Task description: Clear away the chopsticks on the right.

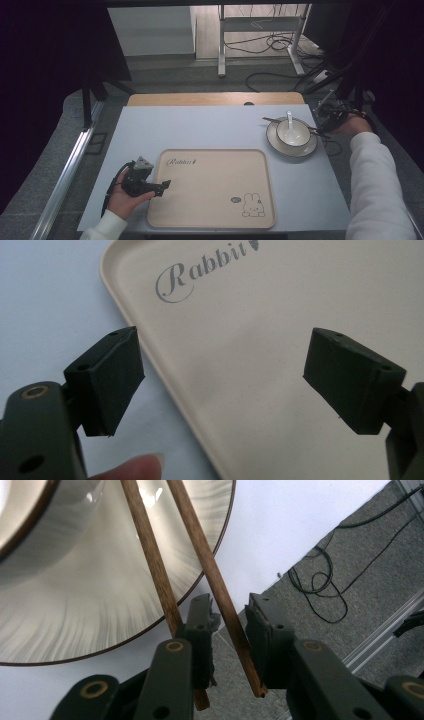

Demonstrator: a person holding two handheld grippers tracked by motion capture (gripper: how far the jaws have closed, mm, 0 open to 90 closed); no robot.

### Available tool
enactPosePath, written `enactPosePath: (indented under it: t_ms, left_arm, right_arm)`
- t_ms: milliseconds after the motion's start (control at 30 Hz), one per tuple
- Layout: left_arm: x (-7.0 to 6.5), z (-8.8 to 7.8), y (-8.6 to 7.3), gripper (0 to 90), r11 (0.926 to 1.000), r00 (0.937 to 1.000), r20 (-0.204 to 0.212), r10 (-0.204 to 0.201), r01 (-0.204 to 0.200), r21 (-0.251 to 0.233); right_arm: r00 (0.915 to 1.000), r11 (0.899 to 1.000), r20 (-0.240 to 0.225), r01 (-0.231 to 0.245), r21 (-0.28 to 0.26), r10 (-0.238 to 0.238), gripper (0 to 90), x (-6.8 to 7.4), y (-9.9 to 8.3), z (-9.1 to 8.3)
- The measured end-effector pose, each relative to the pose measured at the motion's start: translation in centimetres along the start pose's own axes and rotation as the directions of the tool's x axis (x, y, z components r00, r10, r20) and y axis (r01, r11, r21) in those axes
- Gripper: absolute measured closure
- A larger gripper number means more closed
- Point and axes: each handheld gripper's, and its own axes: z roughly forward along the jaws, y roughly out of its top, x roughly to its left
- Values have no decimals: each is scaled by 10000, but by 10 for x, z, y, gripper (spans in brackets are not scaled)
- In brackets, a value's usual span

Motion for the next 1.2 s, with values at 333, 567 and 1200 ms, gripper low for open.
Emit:
enactPosePath:
  t_ms: [333, 567, 1200]
  left_arm:
    - [0, 1, 0, 165, 10000, 10000, -6, -20, 20, 19]
    - [0, 1, 0, 165, 10000, 10000, -4, -23, 23, 12]
    - [-2, -5, 2, 165, 9992, 9993, 251, 261, -254, -305]
  right_arm:
    - [9991, 9992, -184, 387, 125, -385, 823, 1, -1, 2]
    - [9995, 9994, -4, 314, -151, -314, 834, 2, -1, -1]
    - [9721, 9231, -628, -2343, -3049, 2260, 837, 50, -13, -93]
